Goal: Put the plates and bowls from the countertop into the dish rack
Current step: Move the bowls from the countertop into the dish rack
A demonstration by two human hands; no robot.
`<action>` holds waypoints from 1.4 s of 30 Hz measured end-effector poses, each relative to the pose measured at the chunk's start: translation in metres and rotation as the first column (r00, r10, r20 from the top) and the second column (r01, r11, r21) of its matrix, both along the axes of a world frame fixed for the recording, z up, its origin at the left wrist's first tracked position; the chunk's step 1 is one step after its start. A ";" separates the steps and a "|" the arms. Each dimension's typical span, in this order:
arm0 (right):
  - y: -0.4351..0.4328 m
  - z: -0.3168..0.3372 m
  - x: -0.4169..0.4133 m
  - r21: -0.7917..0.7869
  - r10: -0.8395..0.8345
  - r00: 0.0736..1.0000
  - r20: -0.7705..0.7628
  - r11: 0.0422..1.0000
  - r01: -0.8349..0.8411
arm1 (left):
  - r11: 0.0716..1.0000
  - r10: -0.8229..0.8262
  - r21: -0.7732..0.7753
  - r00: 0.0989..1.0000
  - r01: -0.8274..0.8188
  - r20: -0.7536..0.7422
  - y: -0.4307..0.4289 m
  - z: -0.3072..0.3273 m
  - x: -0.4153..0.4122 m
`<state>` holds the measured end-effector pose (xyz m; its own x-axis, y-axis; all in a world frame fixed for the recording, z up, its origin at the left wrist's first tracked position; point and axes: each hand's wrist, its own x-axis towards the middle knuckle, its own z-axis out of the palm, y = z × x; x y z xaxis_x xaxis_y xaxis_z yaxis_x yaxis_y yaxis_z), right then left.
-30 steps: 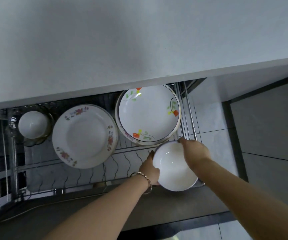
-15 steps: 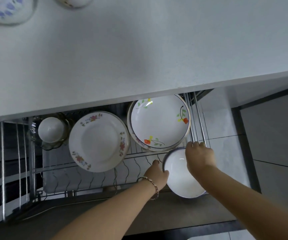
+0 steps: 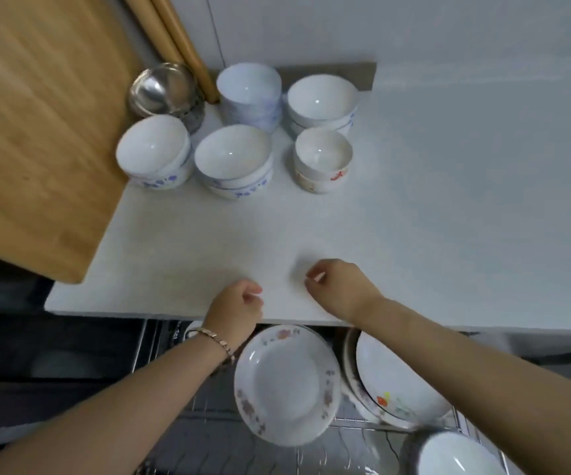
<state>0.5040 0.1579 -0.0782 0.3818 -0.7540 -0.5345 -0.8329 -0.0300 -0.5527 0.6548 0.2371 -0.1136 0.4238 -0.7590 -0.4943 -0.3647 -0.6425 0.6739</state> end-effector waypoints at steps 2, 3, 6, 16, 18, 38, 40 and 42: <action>-0.022 0.005 0.045 0.100 -0.127 0.985 0.116 0.988 0.116 | 0.997 0.064 -0.033 0.998 -0.065 -0.017 -0.012 0.009 0.039; -0.034 0.008 0.068 0.175 -0.224 0.959 0.175 0.965 0.193 | 0.996 0.080 -0.040 0.997 -0.081 -0.018 -0.017 0.011 0.058; -0.072 0.011 0.129 0.374 -0.508 0.818 0.268 0.838 0.398 | 0.994 0.092 -0.052 0.995 -0.094 -0.035 -0.030 0.016 0.106; -0.119 -0.025 0.195 0.563 -0.822 0.414 0.390 0.569 0.599 | 0.991 0.118 -0.044 0.974 -0.129 -0.196 -0.035 -0.006 0.182; -0.106 -0.021 0.188 0.560 -0.831 0.387 0.398 0.555 0.615 | 0.982 0.156 -0.053 0.941 -0.180 -0.301 -0.033 -0.004 0.177; 0.138 0.010 -0.080 0.517 -0.532 0.814 0.233 0.777 0.360 | 0.959 -0.113 0.182 0.884 0.216 -0.453 0.102 0.041 -0.022; 0.150 -0.001 -0.106 0.551 -0.494 0.846 0.201 0.771 0.320 | 0.962 -0.072 0.206 0.893 0.180 -0.444 0.124 0.020 -0.051; 0.160 -0.021 -0.127 0.506 -0.438 0.891 0.119 0.799 0.325 | 0.959 0.002 0.254 0.895 0.124 -0.445 0.142 -0.006 -0.077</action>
